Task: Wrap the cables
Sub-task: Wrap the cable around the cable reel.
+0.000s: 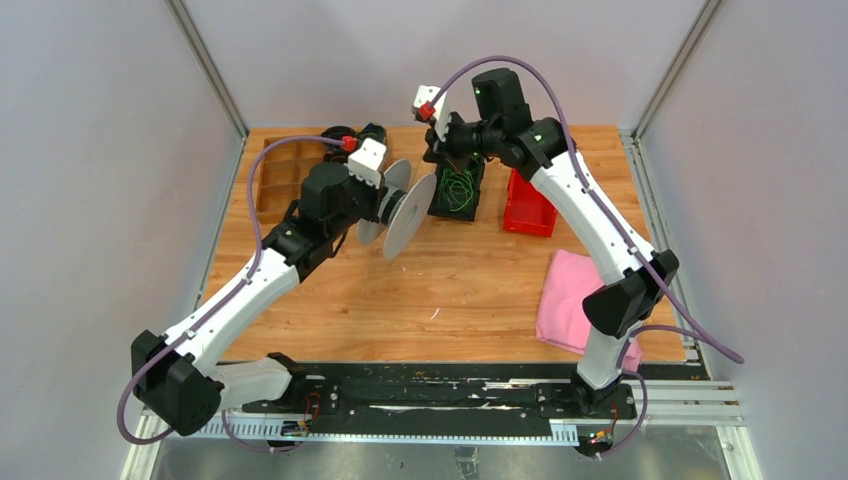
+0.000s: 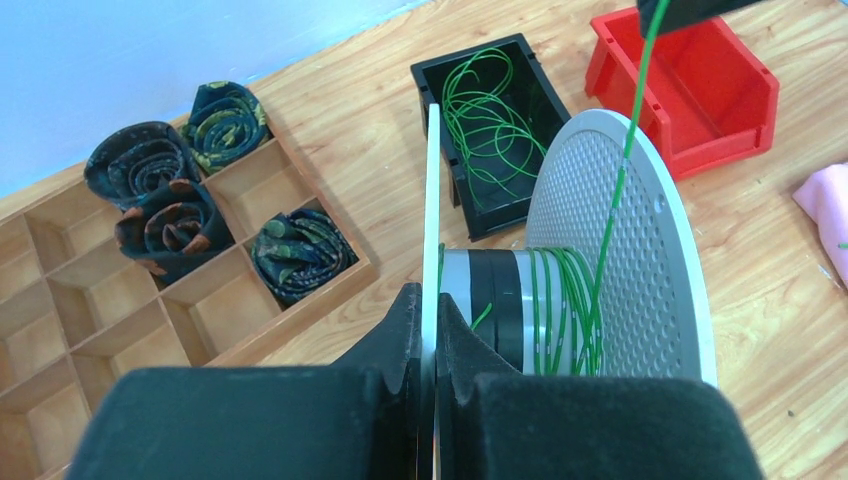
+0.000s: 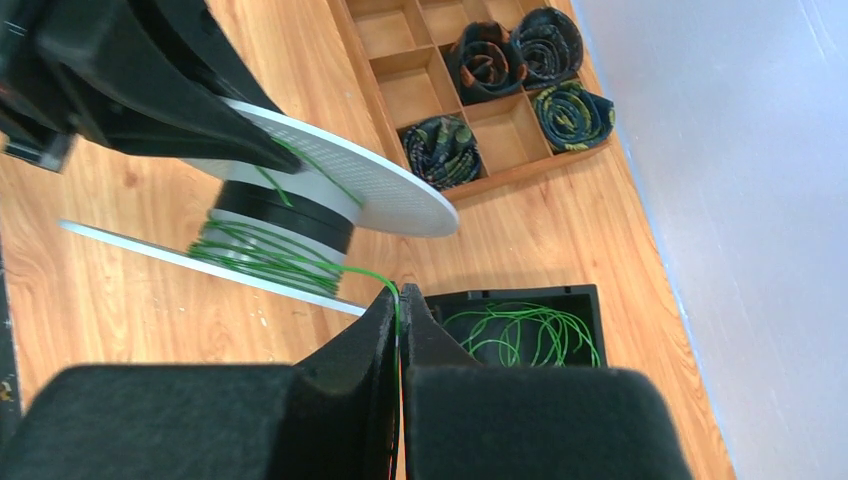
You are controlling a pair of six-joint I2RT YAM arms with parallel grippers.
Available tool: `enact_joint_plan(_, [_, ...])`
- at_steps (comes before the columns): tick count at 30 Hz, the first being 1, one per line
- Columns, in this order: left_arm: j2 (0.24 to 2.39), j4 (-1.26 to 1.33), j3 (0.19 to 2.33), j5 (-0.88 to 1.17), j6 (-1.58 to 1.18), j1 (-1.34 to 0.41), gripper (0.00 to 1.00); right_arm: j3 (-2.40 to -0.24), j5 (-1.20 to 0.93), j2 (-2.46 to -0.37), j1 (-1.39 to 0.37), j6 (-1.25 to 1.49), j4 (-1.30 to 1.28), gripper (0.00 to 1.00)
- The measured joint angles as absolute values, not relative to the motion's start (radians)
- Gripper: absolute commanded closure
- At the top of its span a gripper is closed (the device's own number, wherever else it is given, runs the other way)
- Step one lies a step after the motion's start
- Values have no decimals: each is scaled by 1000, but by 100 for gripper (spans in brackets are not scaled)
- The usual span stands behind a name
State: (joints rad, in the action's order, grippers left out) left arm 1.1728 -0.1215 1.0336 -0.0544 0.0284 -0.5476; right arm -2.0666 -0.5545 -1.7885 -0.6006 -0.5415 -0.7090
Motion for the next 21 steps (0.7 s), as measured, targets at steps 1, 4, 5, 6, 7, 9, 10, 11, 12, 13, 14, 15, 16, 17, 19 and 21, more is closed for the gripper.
enact_joint_plan(1, [1171, -124, 1034, -47, 28, -548, 100, -2067, -556, -1792, -594, -552, -709, 99])
enact_joint_plan(4, [1166, -137, 1034, -32, 28, -548, 100, -2063, -566, -1802, -571, -581, -708, 99])
enact_joint_plan(5, [1165, -141, 1034, -26, 28, -548, 100, -2060, -572, -1804, -564, -589, -708, 99])
enact_joint_plan(6, [1164, -144, 1034, -22, 27, -548, 100, -2053, -578, -1805, -557, -597, -707, 99])
enact_joint_plan(7, [1164, -149, 1034, -18, 27, -548, 100, -2044, -584, -1806, -550, -604, -708, 99])
enact_joint_plan(9, [1162, -160, 1034, -6, 26, -548, 100, -2028, -596, -1809, -541, -618, -708, 99])
enact_joint_plan(10, [1162, -165, 1034, -1, 26, -548, 100, -2021, -603, -1812, -537, -625, -707, 99])
enact_joint_plan(11, [1162, -170, 1034, 4, 26, -548, 100, -2016, -607, -1814, -535, -630, -707, 99])
enact_joint_plan(12, [1162, -175, 1034, 9, 26, -548, 100, -2012, -611, -1818, -533, -634, -707, 99])
enact_joint_plan(13, [1162, -181, 1034, 15, 25, -548, 100, -2006, -616, -1820, -532, -641, -707, 99])
enact_joint_plan(14, [1162, -185, 1034, 21, 25, -548, 100, -2003, -619, -1822, -531, -646, -707, 100])
enact_joint_plan(15, [1162, -190, 1034, 26, 24, -548, 100, -2001, -621, -1826, -531, -652, -706, 100])
enact_joint_plan(16, [1162, -193, 1034, 31, 24, -548, 100, -1999, -622, -1828, -530, -655, -705, 99])
enact_joint_plan(17, [1162, -196, 1034, 37, 23, -548, 100, -1998, -624, -1832, -529, -659, -704, 99])
enact_joint_plan(19, [1162, -198, 1034, 48, 22, -548, 100, -1995, -628, -1838, -526, -665, -703, 99])
enact_joint_plan(21, [1162, -200, 1034, 59, 20, -548, 100, -1986, -629, -1842, -523, -670, -699, 99])
